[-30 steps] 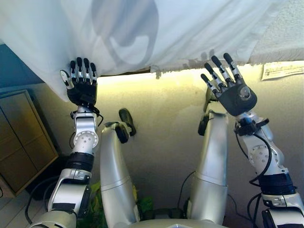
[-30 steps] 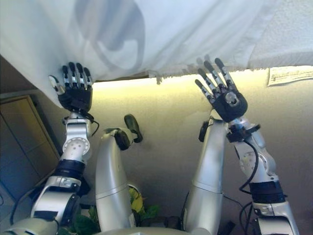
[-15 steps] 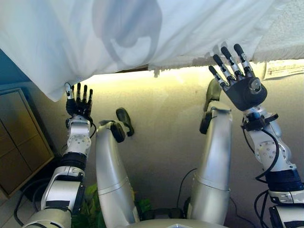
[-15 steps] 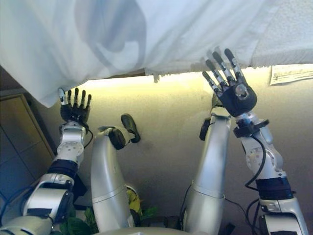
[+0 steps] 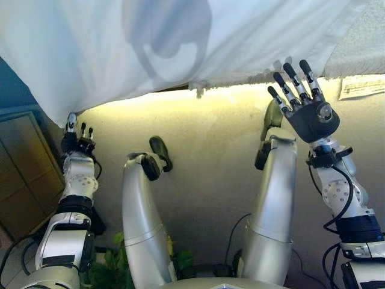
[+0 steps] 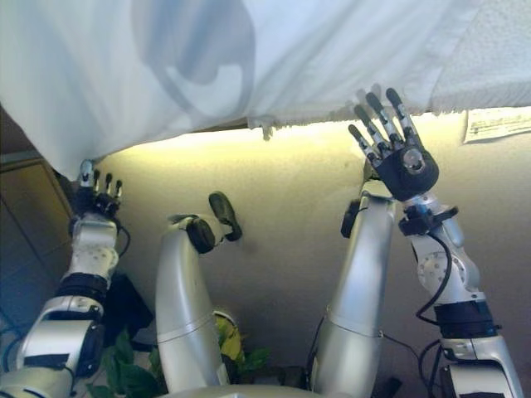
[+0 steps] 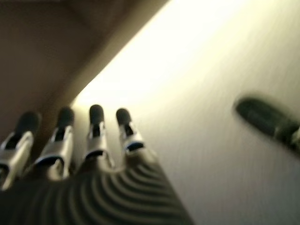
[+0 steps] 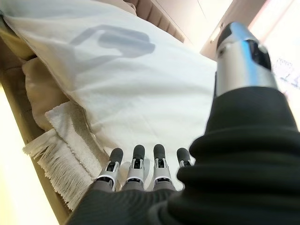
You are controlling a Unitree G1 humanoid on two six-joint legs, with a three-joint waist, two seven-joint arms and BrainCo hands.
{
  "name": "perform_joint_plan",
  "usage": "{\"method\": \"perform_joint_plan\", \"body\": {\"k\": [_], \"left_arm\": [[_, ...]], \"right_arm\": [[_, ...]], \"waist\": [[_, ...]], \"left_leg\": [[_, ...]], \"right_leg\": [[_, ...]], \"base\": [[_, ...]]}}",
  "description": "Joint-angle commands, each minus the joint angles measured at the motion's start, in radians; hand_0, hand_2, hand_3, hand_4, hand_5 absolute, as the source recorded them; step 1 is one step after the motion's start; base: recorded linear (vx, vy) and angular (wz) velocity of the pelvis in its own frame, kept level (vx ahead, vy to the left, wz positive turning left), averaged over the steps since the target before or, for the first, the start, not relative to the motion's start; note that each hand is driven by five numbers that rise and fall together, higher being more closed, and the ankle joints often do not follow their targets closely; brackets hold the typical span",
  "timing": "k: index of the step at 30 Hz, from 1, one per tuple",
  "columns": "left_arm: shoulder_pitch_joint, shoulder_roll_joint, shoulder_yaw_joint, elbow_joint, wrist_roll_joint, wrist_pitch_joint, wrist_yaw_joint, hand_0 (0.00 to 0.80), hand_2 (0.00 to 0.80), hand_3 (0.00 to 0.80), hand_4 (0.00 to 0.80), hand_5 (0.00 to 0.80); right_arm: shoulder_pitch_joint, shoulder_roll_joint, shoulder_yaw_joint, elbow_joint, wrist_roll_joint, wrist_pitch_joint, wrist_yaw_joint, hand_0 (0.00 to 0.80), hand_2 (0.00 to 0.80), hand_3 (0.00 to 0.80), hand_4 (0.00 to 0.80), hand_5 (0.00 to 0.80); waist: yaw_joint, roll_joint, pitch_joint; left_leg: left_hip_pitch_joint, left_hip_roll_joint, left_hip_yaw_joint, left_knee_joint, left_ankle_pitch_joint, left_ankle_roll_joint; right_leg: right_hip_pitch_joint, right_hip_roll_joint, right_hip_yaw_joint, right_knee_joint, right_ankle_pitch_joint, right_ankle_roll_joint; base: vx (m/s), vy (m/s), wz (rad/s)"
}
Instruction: Make the bed neatly
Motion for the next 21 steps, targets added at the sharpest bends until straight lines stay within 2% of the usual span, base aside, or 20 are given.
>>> {"method": "perform_joint_plan", "body": {"k": [1, 5, 11, 16, 17, 18, 21], "left_arm": [[0.109, 0.005, 0.076, 0.095, 0.001, 0.01, 0.012, 0.0, 0.0, 0.0, 0.0, 0.0], [0.176, -0.03, 0.104, 0.135, -0.005, 0.027, 0.005, 0.0, 0.0, 0.0, 0.0, 0.0], [0.261, -0.025, 0.181, 0.166, 0.018, 0.078, -0.017, 0.0, 0.0, 0.0, 0.0, 0.0], [0.34, -0.029, 0.229, 0.128, 0.046, 0.081, -0.046, 0.0, 0.0, 0.0, 0.0, 0.0], [0.353, -0.027, 0.239, 0.12, 0.043, 0.075, -0.055, 0.0, 0.0, 0.0, 0.0, 0.0], [0.364, -0.026, 0.247, 0.107, 0.044, 0.07, -0.059, 0.0, 0.0, 0.0, 0.0, 0.0], [0.413, -0.035, 0.256, 0.062, 0.087, 0.025, -0.082, 0.0, 0.0, 0.0, 0.0, 0.0]], "right_arm": [[0.01, -0.032, -0.032, -0.083, -0.005, 0.008, 0.001, 0.0, 0.0, 0.0, 0.0, 0.0], [0.039, -0.029, -0.05, -0.147, -0.031, 0.065, -0.064, 0.0, 0.0, 0.0, 0.0, 0.0], [0.11, -0.02, -0.085, -0.196, -0.036, 0.134, -0.161, 0.0, 0.0, 0.0, 0.0, 0.0], [0.184, 0.022, -0.092, -0.21, -0.024, 0.138, -0.192, 0.0, 0.0, 0.0, 0.0, 0.0], [0.199, 0.03, -0.091, -0.213, -0.019, 0.136, -0.192, 0.0, 0.0, 0.0, 0.0, 0.0], [0.212, 0.036, -0.093, -0.216, -0.018, 0.135, -0.191, 0.0, 0.0, 0.0, 0.0, 0.0], [0.255, 0.054, -0.091, -0.216, -0.03, 0.118, -0.168, 0.0, 0.0, 0.0, 0.0, 0.0]], "waist": [[-0.003, 0.02, -0.005], [-0.006, 0.009, -0.005], [-0.002, -0.005, -0.005], [0.008, -0.021, -0.005], [0.011, -0.025, -0.005], [0.01, -0.031, -0.005], [0.016, -0.037, -0.024]], "left_leg": [[0.096, 0.002, -0.024, -0.19, 0.187, -0.046], [0.26, -0.001, -0.028, -0.316, 0.221, -0.054], [0.472, -0.006, -0.037, -0.472, 0.269, -0.056], [0.631, -0.001, -0.026, -0.59, 0.302, -0.052], [0.667, 0.002, -0.022, -0.616, 0.309, -0.05], [0.681, -0.001, -0.021, -0.641, 0.343, -0.044], [0.758, 0.008, -0.014, -0.703, 0.36, -0.039]], "right_leg": [[0.165, -0.031, -0.047, -0.035, 0.002, -0.113], [0.305, -0.056, -0.076, -0.143, 0.02, -0.103], [0.498, -0.086, -0.128, -0.254, 0.033, -0.095], [0.666, -0.092, -0.179, -0.365, 0.056, -0.086], [0.707, -0.092, -0.192, -0.393, 0.062, -0.083], [0.73, -0.095, -0.202, -0.431, 0.096, -0.088], [0.805, -0.092, -0.219, -0.488, 0.109, -0.08]], "base": [[0.048, 0.036, -0.07], [0.051, 0.009, -0.03], [0.049, -0.033, -0.01], [0.046, -0.133, -0.03], [-0.042, -0.157, 0.02], [-0.047, -0.152, 0.03], [0.012, -0.156, 0.05]]}}
